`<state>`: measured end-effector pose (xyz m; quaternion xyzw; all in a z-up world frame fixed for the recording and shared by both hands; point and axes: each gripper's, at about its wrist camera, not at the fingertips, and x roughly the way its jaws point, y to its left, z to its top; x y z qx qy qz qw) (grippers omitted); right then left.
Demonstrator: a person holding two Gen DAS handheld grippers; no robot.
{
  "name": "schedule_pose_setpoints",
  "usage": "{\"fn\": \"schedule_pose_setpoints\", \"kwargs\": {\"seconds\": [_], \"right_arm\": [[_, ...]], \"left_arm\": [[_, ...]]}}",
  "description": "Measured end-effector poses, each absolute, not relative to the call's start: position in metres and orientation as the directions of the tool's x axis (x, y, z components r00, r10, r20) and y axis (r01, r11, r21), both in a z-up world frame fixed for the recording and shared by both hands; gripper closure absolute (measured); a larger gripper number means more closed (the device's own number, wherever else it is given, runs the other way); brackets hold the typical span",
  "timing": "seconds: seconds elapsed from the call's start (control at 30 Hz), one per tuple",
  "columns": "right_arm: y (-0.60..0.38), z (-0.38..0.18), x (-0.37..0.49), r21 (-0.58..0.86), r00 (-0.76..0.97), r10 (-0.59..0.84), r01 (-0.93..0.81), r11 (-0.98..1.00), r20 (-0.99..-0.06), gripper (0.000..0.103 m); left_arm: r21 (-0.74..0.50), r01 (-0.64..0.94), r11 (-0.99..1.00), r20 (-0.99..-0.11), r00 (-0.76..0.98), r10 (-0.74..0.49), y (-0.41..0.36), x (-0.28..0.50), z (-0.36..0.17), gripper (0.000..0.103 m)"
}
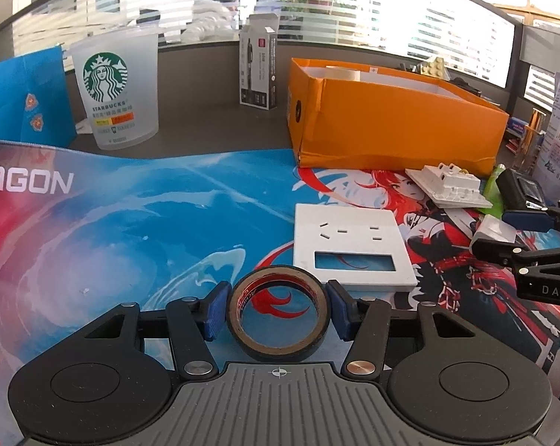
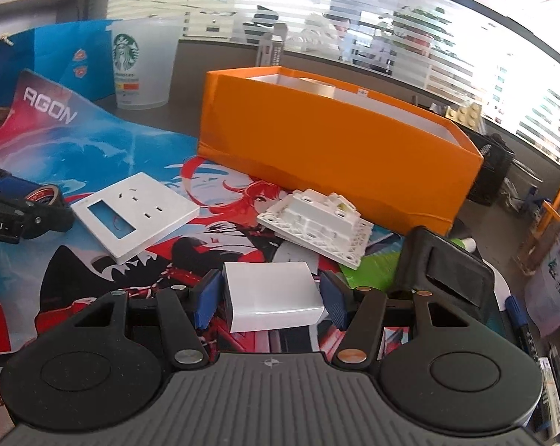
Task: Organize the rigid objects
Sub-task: 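Grasp the brown tape roll with left tool while right tool grasps the small white block, then lift and carry the tape roll and white block over the orange box with both tools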
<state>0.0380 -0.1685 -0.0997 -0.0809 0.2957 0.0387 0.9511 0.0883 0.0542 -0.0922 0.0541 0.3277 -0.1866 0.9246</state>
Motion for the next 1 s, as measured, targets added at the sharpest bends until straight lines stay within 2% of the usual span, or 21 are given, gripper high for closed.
{"fn": "schedule_pose_setpoints", "kwargs": {"seconds": [0.57,0.73,0.8,0.87,1.0], "right_arm": [[-0.166,-0.106,0.030,-0.169,0.839,0.010,-0.122,0.978,-0.545,0.049],[-0.171,-0.106,0.030,-0.140,0.835,0.022,-0.118,0.983,-0.549,0.044],[-0.168,-0.108,0.031,-0.172,0.832,0.015,-0.133,0.976,-0.555,0.042],[-0.164,-0.108,0.030,-0.205,0.835,0.008,-0.144,0.968,-0.549,0.048],[-0.161,-0.108,0.030,-0.216,0.834,0.001,-0.144,0.966,-0.552,0.049]], "left_arm": [[-0.013,0.363,0.932,-0.629,0.721,-0.290,0.053,0.085,-0.092,0.050],[-0.017,0.358,0.934,-0.632,0.720,-0.287,0.054,0.086,-0.092,0.050],[-0.021,0.357,0.934,-0.634,0.718,-0.289,0.054,0.086,-0.093,0.050],[-0.021,0.356,0.934,-0.635,0.717,-0.288,0.055,0.087,-0.093,0.050],[-0.018,0.352,0.936,-0.629,0.723,-0.284,0.055,0.085,-0.088,0.050]]}}
